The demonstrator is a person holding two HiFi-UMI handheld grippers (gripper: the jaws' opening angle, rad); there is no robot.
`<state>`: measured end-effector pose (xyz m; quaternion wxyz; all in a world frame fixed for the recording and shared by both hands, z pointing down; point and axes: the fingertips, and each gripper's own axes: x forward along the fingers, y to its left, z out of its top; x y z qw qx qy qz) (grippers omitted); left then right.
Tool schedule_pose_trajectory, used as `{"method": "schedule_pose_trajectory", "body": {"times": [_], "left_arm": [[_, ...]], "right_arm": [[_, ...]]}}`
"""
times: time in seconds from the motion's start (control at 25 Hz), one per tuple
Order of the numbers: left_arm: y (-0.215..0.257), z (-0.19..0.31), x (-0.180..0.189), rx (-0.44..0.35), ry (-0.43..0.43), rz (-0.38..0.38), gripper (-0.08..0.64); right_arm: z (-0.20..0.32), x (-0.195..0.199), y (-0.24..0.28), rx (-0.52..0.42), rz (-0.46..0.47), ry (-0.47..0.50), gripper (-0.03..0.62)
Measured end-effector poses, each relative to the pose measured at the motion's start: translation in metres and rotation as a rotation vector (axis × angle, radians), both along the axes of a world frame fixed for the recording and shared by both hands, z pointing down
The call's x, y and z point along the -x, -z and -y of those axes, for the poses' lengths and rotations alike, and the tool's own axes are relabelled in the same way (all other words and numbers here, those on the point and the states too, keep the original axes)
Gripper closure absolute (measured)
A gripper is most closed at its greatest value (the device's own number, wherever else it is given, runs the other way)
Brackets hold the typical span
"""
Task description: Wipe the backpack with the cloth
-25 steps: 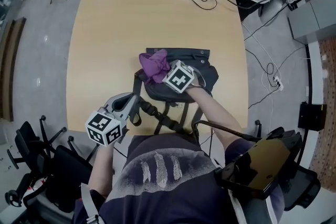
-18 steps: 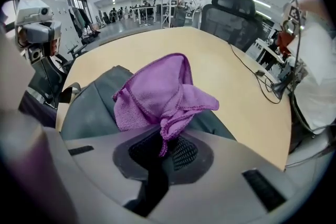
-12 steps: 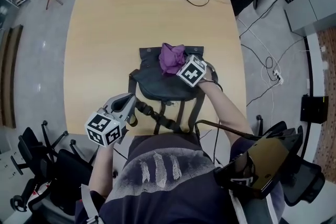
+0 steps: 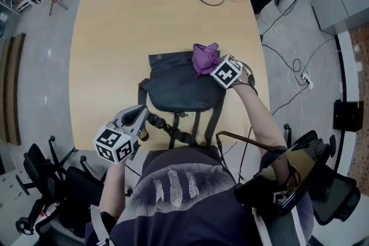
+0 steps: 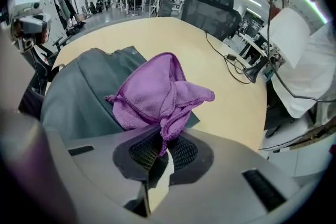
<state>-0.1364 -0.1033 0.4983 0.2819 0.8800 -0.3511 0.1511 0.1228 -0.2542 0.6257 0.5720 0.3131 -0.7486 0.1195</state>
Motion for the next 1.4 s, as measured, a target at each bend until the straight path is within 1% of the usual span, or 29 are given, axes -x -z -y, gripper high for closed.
{"method": "schedule_pose_trajectory", "body": {"times": [0.12,0.24,0.32,0.4,0.44,0.52,0.6,0.8,0.88,1.0,1.2,1.32,1.4], "left_arm": [[0.0,0.003,-0.001,-0.005,0.001,0.008,0.554],[0.0,0.005,-0.004,-0.006,-0.005,0.007,0.553],[-0.002,0.006,-0.008,-0.004,-0.012,0.004,0.553],[-0.005,0.01,-0.014,-0.005,-0.024,0.005,0.554],[-0.006,0.012,-0.018,-0.009,-0.032,0.009,0.552],[-0.006,0.019,-0.026,-0.021,-0.051,0.014,0.552],[-0.004,0.026,-0.033,-0.033,-0.07,0.012,0.554],[-0.001,0.03,-0.036,-0.034,-0.089,0.017,0.554],[-0.003,0.029,-0.032,-0.028,-0.078,0.016,0.553],[-0.006,0.028,-0.021,-0.02,-0.049,0.014,0.554],[-0.013,0.027,-0.006,-0.003,-0.014,0.014,0.554],[-0.016,0.026,0.001,0.006,0.002,0.009,0.554],[-0.017,0.026,0.006,0.007,0.013,0.003,0.554]], "right_arm": [[0.003,-0.03,0.002,0.003,-0.042,-0.034,0.561],[0.01,-0.065,0.013,-0.021,-0.057,-0.107,0.561],[0.022,-0.092,0.03,-0.075,-0.065,-0.179,0.561],[0.035,-0.116,0.051,-0.148,-0.082,-0.247,0.561],[0.04,-0.124,0.06,-0.184,-0.096,-0.268,0.561],[0.046,-0.128,0.07,-0.237,-0.13,-0.275,0.561],[0.048,-0.115,0.063,-0.238,-0.13,-0.251,0.561],[0.049,-0.048,0.021,-0.174,-0.028,-0.186,0.561],[0.046,-0.02,0.005,-0.118,0.012,-0.152,0.561],[0.04,0.008,-0.016,-0.013,0.042,-0.118,0.561],[0.041,0.037,-0.027,0.083,0.111,-0.127,0.561],[0.04,0.071,-0.028,0.151,0.197,-0.12,0.561],[0.036,0.096,-0.029,0.185,0.22,-0.081,0.561]]}}
